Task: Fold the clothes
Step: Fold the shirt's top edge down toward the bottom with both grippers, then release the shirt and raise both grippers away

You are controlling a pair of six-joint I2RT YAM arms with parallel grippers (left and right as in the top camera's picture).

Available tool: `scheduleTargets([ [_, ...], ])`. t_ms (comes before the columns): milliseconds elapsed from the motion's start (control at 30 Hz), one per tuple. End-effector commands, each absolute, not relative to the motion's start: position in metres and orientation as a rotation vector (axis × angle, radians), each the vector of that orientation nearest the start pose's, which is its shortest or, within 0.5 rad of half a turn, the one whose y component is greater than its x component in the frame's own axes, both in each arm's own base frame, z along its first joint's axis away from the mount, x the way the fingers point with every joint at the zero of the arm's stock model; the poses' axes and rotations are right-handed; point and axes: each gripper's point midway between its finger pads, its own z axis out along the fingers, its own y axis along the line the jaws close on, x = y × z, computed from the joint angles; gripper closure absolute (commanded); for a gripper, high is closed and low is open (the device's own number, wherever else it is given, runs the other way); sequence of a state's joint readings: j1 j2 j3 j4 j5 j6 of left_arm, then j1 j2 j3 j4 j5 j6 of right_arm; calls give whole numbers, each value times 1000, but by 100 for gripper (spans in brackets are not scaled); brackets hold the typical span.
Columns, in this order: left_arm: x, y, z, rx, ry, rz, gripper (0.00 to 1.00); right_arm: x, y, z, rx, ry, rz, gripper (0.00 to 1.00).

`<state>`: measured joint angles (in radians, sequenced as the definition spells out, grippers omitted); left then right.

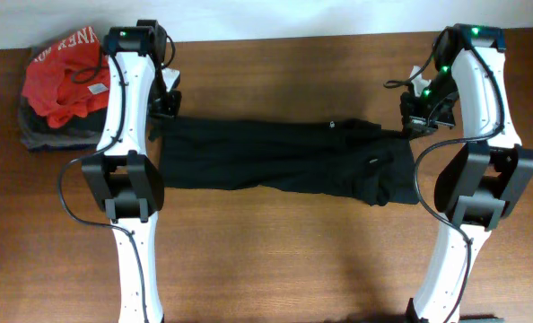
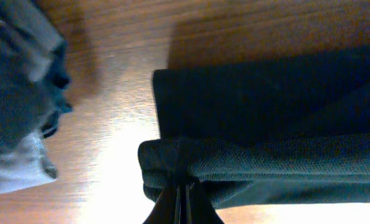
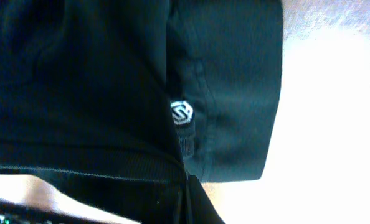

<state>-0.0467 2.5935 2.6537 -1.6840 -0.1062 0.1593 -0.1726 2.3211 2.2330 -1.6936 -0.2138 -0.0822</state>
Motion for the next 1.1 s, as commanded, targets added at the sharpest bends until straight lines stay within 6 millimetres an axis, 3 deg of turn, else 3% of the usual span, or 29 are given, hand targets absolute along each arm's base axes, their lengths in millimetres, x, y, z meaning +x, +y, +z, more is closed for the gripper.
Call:
scheduleTargets([
  [0,469,-12,62,310,3231,49,99,388,-43,109,172,3322,336,96],
  [433,426,-16,21,372,3434,5,97,376,-49,93,189,3382,309,96],
  [467,424,-16,18,391,3441,2,93,376,-49,93,189,3382,308,93],
  [533,424,-15,16,398,3444,0,79,376,-50,93,186,3384,293,62],
  [600,426,-16,16,397,3432,2,70,376,-52,92,183,3386,271,46],
  [700,430,-16,17,394,3416,4,63,378,-53,92,182,3379,266,43],
  [900,439,-16,27,388,3375,8,61,388,-53,99,176,3331,266,45],
  [1067,452,-18,57,363,3288,11,58,400,-50,115,166,3268,292,44],
])
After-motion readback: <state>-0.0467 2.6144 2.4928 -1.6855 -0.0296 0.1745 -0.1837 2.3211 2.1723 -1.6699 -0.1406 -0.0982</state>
